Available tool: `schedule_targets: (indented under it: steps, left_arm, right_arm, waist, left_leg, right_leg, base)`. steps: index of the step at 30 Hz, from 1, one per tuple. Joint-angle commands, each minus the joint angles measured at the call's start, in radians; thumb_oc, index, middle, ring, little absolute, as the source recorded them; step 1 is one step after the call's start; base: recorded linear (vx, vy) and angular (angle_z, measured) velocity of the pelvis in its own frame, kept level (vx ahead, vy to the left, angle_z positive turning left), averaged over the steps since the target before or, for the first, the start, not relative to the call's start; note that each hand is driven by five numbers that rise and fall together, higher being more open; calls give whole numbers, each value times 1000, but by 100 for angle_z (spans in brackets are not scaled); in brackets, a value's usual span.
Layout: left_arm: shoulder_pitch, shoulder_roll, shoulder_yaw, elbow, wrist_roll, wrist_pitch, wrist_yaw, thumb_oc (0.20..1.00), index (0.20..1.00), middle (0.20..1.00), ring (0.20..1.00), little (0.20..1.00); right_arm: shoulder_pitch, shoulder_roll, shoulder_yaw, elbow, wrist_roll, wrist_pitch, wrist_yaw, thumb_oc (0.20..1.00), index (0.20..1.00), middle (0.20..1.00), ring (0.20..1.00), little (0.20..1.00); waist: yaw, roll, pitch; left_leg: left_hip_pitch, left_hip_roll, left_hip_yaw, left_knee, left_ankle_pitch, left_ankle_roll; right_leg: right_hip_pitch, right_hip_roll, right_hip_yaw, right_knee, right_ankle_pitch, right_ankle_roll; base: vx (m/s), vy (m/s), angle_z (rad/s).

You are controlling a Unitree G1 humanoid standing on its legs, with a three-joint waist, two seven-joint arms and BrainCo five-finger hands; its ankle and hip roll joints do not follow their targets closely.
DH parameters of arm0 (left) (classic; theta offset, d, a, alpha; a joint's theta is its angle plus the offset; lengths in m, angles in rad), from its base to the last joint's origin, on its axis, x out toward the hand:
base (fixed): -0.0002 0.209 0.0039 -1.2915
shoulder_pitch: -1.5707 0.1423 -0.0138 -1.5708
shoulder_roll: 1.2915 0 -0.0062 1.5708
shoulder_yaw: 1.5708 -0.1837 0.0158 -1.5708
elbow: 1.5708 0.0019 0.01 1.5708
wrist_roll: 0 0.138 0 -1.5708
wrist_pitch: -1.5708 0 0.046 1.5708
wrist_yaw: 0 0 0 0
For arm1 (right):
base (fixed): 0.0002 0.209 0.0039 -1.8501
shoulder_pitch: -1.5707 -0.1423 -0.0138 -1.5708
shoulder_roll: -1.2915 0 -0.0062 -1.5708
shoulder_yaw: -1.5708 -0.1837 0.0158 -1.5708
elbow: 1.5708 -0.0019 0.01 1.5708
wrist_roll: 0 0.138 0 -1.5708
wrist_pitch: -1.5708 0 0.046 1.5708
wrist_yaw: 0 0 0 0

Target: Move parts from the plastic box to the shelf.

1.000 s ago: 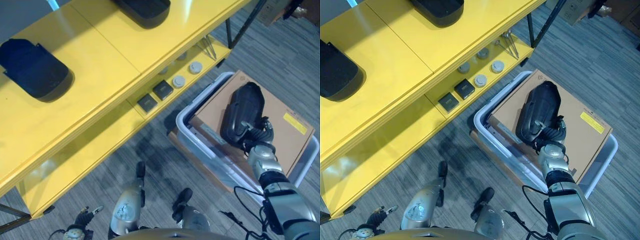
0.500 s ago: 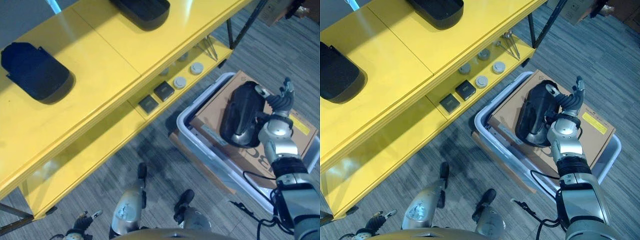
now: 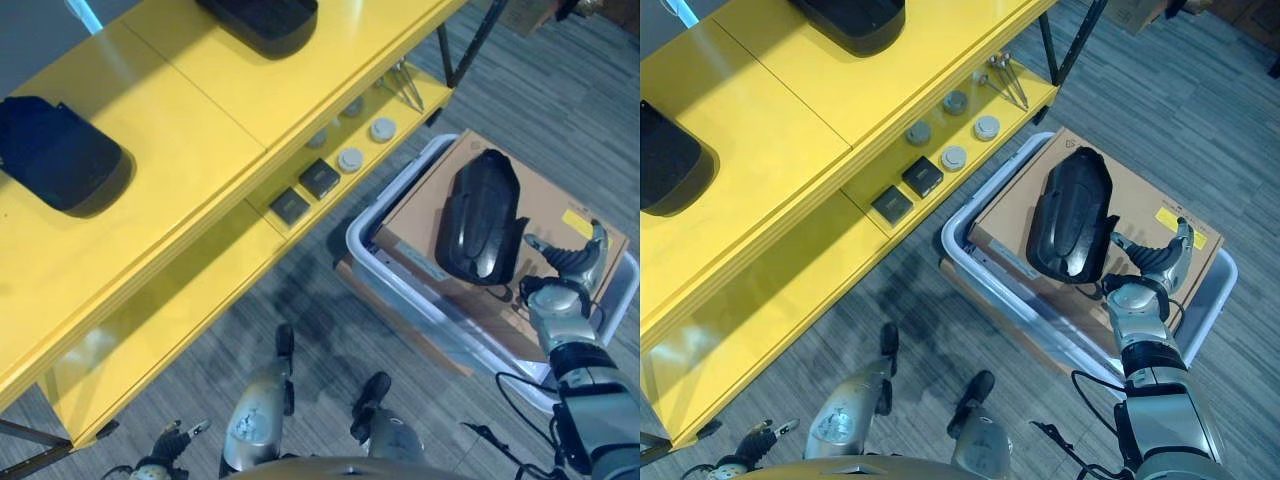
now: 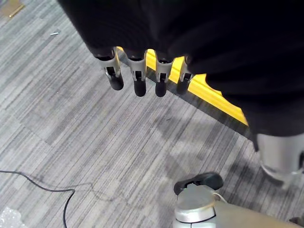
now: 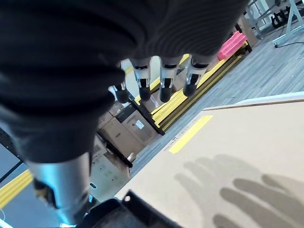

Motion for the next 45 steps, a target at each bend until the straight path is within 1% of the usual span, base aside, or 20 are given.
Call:
schedule_targets:
  steps: [1, 3, 8, 17, 27, 28, 29, 30, 35, 42, 43, 44, 45]
  left_arm:
    - [5, 30, -43, 2, -34, 6, -2, 1000, 1000, 1000, 1000, 1000]
    - [0, 31, -44, 2, -40, 7, -4, 1000, 1000, 1000, 1000, 1000]
    - [-10, 30, -52, 2, -44, 13, -8, 1000, 1000, 1000, 1000, 1000]
    - [-27, 19, -73, 0, -56, 14, -15, 1000, 1000, 1000, 1000, 1000]
    - [-44, 9, -93, -3, -79, 17, -17, 1000, 1000, 1000, 1000, 1000]
    - [-46, 7, -95, -3, -82, 18, -16, 1000, 1000, 1000, 1000, 1000]
    - [-47, 6, -98, -4, -83, 19, -14, 1000, 1000, 1000, 1000, 1000]
    - [-48, 5, -99, -6, -82, 20, -12, 1000, 1000, 1000, 1000, 1000]
    - [-58, 6, -104, -8, -95, 20, -11, 1000, 1000, 1000, 1000, 1000]
    - [-58, 6, -108, -10, -105, 8, -5, 1000, 1000, 1000, 1000, 1000]
    - [-54, 7, -104, -11, -116, -3, -6, 1000, 1000, 1000, 1000, 1000]
    - [-48, 11, -92, -11, -149, -39, -14, 1000, 1000, 1000, 1000, 1000]
    - [-47, 12, -88, -10, -161, -48, -22, 1000, 1000, 1000, 1000, 1000]
  right_arm:
    - [-15, -58, 47, -51, 11, -45, -30, 1000, 1000, 1000, 1000, 1000]
    - [-13, -52, 54, -35, 29, -59, -19, 1000, 1000, 1000, 1000, 1000]
    - [-25, -40, 69, -5, 43, -67, 6, 1000, 1000, 1000, 1000, 1000]
    - [-55, -2, 123, 44, 45, -34, 10, 1000, 1000, 1000, 1000, 1000]
    - [-43, 34, 148, 84, 42, -5, 4, 1000, 1000, 1000, 1000, 1000]
    - [-42, 36, 151, 88, 44, -2, 5, 570, 570, 570, 570, 570]
    - [-40, 39, 153, 90, 39, 2, 2, 250, 250, 250, 250, 250]
    - [-40, 42, 155, 91, 37, 7, 0, 200, 200, 200, 200, 200]
    - [-36, 57, 170, 108, 40, 21, -9, 200, 200, 200, 200, 200]
    - [-23, 63, 170, 125, 58, 14, -12, 200, 200, 200, 200, 200]
    - [-15, 62, 168, 121, 66, 6, -14, 200, 200, 200, 200, 200]
    - [-6, 61, 164, 115, 84, -17, -19, 200, 200, 200, 200, 200]
    - [-4, 62, 162, 114, 88, -25, -21, 200, 200, 200, 200, 200]
  waist:
    - [22, -14, 1]
    - [22, -10, 3]
    - [24, -3, 9]
    - [25, 15, 26]
    - [16, 21, 42]
    - [15, 21, 42]
    - [14, 21, 43]
    - [14, 21, 44]
    - [11, 22, 47]
    - [7, 23, 44]
    - [5, 22, 40]
    - [2, 21, 34]
    - [1, 21, 31]
  left_leg:
    - [1, 51, 35, 40, -101, -52]
    - [-3, 49, 35, 39, -100, -52]
    - [-10, 44, 33, 41, -100, -51]
    - [-31, 36, 33, 51, -101, -49]
    - [-45, 32, 39, 60, -104, -49]
    - [-46, 32, 39, 60, -104, -49]
    - [-46, 31, 39, 59, -104, -49]
    - [-47, 31, 39, 60, -105, -48]
    - [-53, 29, 40, 65, -106, -48]
    - [-44, 27, 42, 75, -116, -44]
    - [-38, 28, 44, 73, -116, -44]
    - [-28, 30, 48, 72, -116, -45]
    - [-24, 31, 49, 72, -116, -46]
  right_leg:
    - [-39, -44, 47, 26, -16, 43]
    - [-44, -45, 48, 29, -16, 43]
    - [-56, -51, 49, 36, -15, 44]
    - [-89, -64, 55, 60, -18, 43]
    - [-115, -70, 66, 76, -18, 43]
    - [-117, -71, 67, 77, -18, 43]
    - [-119, -71, 67, 78, -18, 43]
    - [-121, -71, 68, 80, -17, 43]
    - [-133, -73, 74, 87, -17, 44]
    - [-129, -77, 74, 92, -18, 44]
    - [-123, -76, 75, 90, -18, 44]
    - [-115, -76, 75, 89, -18, 44]
    - [-113, -76, 75, 89, -18, 44]
  base:
    - [0, 0, 0]
    - [-13, 20, 3]
    - [0, 0, 0]
    - [-5, 10, 1]
    - [0, 2, 0]
    - [0, 0, 0]
    - [0, 0, 0]
    - [0, 0, 0]
    - [0, 1, -2]
    - [0, 0, 0]
    - [0, 0, 0]
    - [0, 0, 0]
    - [0, 0, 0]
